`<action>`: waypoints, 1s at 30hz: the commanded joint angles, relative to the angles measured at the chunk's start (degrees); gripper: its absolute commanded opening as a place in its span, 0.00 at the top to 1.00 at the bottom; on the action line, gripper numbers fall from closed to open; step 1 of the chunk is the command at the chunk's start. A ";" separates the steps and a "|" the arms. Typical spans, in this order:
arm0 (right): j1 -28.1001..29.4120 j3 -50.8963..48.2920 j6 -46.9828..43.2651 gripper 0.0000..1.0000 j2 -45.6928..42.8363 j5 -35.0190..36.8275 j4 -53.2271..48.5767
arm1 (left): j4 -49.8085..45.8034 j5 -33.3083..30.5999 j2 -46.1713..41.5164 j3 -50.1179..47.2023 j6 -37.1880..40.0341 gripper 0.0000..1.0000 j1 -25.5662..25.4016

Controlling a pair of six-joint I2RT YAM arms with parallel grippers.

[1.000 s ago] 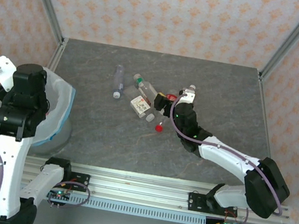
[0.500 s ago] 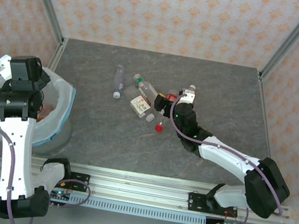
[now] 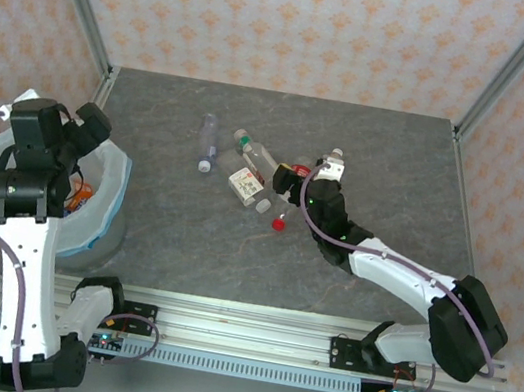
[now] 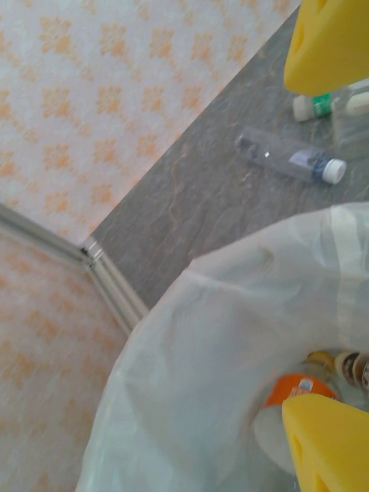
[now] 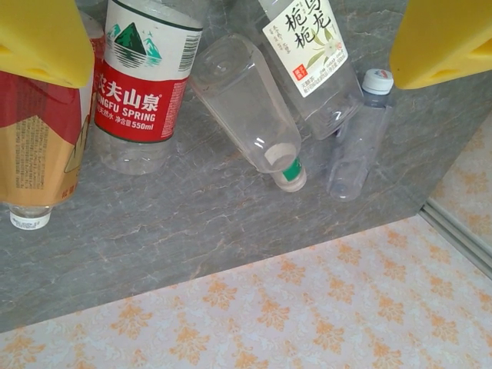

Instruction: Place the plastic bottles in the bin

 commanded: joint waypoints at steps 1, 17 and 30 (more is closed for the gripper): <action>-0.51 2.53 2.35 0.01 1.00 2.25 -3.49 | 3.41 7.69 1.05 -0.73 1.35 0.00 0.22; 0.43 -3.55 14.57 0.04 -0.18 -5.58 -14.75 | 15.27 15.01 0.99 -2.36 2.51 0.00 -16.08; 3.83 0.29 18.10 0.20 8.77 -9.21 -19.94 | 24.56 16.45 9.34 -3.68 0.23 0.00 -29.33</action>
